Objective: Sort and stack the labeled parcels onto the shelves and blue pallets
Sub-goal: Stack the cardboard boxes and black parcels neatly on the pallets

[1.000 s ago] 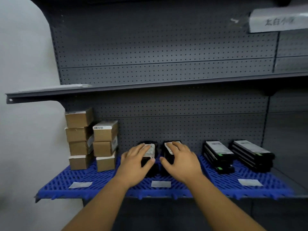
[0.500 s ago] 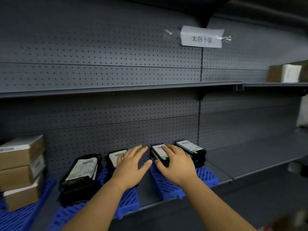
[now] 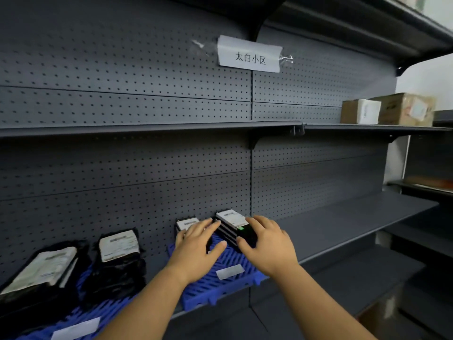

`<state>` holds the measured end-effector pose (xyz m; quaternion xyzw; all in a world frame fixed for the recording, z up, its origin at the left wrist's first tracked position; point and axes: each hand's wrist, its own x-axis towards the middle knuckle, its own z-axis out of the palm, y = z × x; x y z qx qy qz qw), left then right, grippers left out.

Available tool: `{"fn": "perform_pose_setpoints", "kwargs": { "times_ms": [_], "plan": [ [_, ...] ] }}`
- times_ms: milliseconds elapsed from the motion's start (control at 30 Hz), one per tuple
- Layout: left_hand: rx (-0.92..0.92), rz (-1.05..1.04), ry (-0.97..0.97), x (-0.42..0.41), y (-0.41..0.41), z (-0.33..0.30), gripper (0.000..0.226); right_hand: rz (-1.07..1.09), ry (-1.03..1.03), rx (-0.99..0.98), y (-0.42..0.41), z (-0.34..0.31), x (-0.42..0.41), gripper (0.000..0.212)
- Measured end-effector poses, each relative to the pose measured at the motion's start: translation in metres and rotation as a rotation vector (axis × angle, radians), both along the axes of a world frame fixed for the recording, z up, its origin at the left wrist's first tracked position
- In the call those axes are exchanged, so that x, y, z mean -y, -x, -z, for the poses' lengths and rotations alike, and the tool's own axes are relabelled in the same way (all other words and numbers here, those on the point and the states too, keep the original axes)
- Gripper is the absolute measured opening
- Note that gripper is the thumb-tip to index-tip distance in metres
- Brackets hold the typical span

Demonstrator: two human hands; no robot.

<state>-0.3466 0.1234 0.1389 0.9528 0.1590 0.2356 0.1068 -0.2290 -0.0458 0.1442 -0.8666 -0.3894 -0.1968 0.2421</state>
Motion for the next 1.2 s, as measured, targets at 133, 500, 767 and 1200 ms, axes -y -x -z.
{"fn": "perform_pose_setpoints", "kwargs": {
  "times_ms": [133, 500, 767, 1200],
  "plan": [
    [0.0, -0.009, -0.019, 0.047, -0.043, -0.011, 0.059, -0.013, -0.028, 0.018, -0.042, -0.007, 0.041, 0.067],
    [0.014, 0.02, -0.017, 0.162, -0.155, -0.026, 0.06, -0.013, -0.056, 0.019, -0.157, -0.02, 0.152, 0.069],
    [0.039, 0.105, -0.078, 0.203, -0.248, -0.029, 0.059, 0.038, -0.103, 0.018, -0.233, -0.018, 0.2, 0.068],
    [0.102, 0.169, -0.053, 0.233, -0.384, -0.043, 0.059, 0.087, -0.087, 0.079, -0.356, -0.036, 0.236, 0.069]
  ]
}}
